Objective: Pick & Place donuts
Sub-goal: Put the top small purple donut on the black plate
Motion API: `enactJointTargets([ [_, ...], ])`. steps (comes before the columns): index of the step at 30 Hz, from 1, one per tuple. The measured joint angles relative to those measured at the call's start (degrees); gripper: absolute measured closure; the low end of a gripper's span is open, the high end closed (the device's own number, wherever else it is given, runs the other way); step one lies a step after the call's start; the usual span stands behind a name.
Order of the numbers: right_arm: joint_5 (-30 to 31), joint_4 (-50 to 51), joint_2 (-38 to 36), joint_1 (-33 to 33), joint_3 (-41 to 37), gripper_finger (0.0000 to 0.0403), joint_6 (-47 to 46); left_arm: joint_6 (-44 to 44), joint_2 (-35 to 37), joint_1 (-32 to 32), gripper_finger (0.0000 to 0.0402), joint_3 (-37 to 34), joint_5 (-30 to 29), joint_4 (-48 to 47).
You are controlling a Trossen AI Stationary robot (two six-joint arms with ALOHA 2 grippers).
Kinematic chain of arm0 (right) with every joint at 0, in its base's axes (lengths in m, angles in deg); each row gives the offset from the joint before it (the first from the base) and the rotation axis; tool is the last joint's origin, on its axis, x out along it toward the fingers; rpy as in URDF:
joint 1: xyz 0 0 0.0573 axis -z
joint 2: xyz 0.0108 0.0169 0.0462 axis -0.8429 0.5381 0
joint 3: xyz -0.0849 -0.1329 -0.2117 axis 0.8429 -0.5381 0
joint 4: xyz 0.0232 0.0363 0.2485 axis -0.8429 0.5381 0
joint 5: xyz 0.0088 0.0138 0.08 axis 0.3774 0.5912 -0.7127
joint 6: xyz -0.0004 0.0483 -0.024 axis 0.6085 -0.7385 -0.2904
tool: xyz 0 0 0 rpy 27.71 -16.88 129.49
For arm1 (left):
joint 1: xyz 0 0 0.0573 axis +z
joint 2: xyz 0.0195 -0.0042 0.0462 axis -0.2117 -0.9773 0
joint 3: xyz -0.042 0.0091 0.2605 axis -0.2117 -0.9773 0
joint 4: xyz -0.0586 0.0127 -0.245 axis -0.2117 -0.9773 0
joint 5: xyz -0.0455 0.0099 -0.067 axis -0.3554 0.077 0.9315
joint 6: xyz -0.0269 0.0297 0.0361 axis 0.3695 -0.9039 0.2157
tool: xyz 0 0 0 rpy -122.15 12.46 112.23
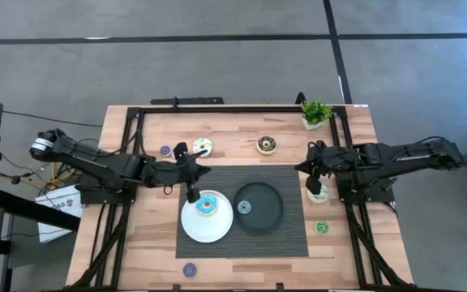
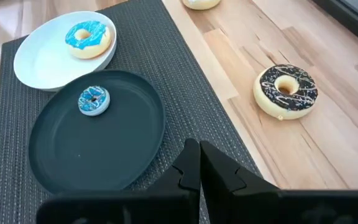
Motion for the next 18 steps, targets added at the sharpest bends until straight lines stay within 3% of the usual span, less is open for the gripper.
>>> enactJointTargets([
  [13, 2.1, -0.4, 0.0, 1.3, 0.0, 0.0402, -6.4, 4.8, 0.0, 0.0, 0.0393, 0.0, -4.3, 0.2],
  [18, 2.5, -0.9, 0.0, 2.8, 0.0, 0.0402, -10.7, 9.2, 0.0, 1.3, 0.0359, 0.0, -2.5, -2.4],
])
